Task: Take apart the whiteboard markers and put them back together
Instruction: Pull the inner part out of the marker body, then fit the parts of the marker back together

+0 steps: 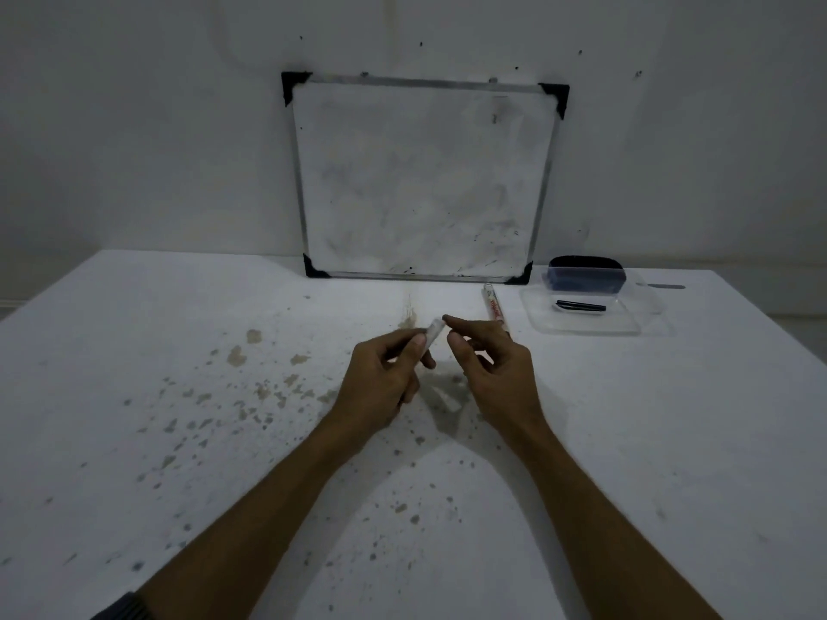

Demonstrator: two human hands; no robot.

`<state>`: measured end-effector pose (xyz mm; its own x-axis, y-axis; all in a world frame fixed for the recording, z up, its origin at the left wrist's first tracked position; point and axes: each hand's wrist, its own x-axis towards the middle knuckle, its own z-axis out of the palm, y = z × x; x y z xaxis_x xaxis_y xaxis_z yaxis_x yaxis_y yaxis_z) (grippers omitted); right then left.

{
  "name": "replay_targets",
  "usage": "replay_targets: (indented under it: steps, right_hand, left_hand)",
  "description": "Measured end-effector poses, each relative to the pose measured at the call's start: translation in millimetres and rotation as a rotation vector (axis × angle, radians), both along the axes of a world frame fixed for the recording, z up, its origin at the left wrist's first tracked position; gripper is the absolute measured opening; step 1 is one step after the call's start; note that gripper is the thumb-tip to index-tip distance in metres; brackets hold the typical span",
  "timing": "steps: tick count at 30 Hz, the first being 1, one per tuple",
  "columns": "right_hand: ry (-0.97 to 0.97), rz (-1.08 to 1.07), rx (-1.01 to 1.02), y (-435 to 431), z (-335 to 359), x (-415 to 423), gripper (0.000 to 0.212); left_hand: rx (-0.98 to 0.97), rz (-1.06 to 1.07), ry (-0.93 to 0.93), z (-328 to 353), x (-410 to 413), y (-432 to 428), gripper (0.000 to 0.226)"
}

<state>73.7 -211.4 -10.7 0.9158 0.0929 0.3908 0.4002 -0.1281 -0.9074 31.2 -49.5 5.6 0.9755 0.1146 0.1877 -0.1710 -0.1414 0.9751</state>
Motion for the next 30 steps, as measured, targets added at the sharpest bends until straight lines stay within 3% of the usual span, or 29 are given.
replay_targets:
  steps: [4,8,13,16,21,25,30]
  right_hand:
    - [-0.042,0.017,-0.174,3,-6,-1,0.022]
    - [-0.074,0.104,-0.372,8,-8,-8,0.027]
    - [-0.054,0.079,-0.692,32,-4,-8,0.054]
    - [-0.126,0.011,-0.815,58,-8,-7,0.048]
    - [-0.097,-0.004,-0.751,60,-10,-4,0.03]
    - [0.046,0.108,-0.49,24,-2,-3,0.029]
    - [0.099,0.002,-0.168,-13,1,0,0.023]
  left_hand:
    - [0.017,0.15,-0.122,11,12,37,0.024]
    - [-0.038,0.266,-0.055,-9,24,78,0.025]
    - [-0.034,0.244,0.003,-15,29,79,0.025]
    - [0.083,0.199,-0.003,-14,29,73,0.025]
    - [0.081,0.204,-0.015,-11,26,71,0.024]
    - [-0.008,0.162,-0.006,-8,24,55,0.024]
    - [-0.015,0.062,0.069,-13,14,13,0.025]
